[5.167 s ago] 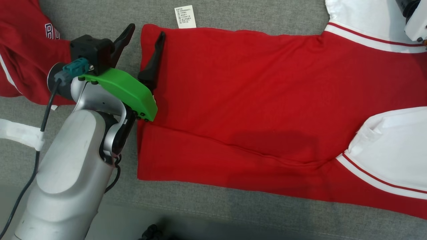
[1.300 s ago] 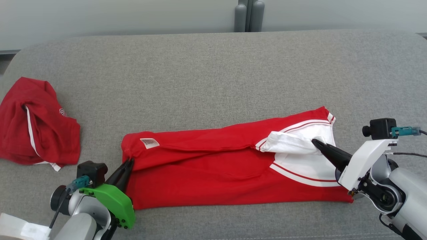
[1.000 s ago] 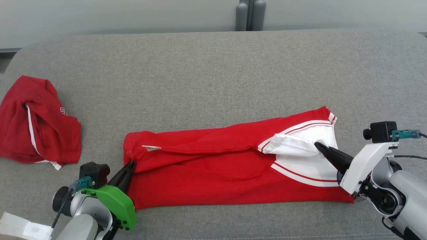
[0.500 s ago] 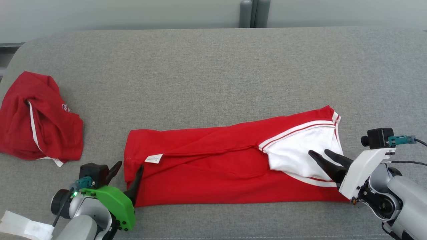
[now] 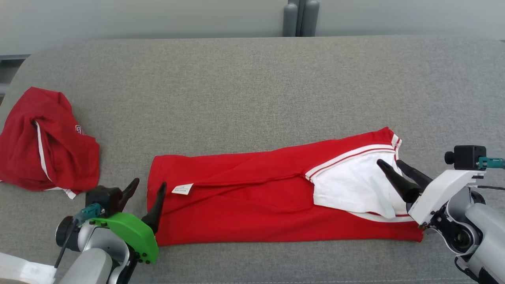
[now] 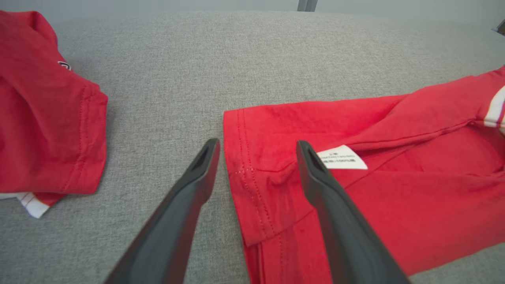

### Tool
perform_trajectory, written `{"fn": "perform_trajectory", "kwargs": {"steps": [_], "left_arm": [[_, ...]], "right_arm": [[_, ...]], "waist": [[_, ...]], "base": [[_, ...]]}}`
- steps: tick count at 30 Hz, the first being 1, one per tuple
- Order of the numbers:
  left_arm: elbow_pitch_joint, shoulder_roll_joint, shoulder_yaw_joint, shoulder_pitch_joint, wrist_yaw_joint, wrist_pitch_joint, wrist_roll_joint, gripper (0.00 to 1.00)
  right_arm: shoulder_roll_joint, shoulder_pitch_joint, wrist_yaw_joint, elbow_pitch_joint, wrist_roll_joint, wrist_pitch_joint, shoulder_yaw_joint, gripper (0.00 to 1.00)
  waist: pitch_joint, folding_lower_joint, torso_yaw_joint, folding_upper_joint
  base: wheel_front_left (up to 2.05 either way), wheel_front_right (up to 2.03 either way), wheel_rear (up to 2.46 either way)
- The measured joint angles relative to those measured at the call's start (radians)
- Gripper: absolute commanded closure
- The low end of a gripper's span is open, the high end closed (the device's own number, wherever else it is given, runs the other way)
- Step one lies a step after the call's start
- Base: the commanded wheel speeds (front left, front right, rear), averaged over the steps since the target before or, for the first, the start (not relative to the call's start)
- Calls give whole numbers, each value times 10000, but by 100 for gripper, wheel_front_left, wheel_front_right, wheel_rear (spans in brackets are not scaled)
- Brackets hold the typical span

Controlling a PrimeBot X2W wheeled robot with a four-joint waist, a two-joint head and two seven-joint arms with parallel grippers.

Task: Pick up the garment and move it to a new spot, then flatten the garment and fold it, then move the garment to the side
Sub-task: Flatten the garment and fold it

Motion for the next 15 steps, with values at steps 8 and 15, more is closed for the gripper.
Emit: {"fn": "perform_trajectory", "kwargs": {"steps": [8, 15], "left_arm": [[-274, -86, 121, 35, 123, -207, -42, 0], [-506, -236, 420, 416, 477, -439, -295, 0]], "right_arm": [[123, 281, -6, 63, 12, -669, -291, 0], [194, 633, -385, 414, 251, -1250, -719, 0]], "waist": [[-171, 0, -151, 0], [-182, 0, -207, 0]], "base": [[0, 0, 0], [0, 0, 0]]}}
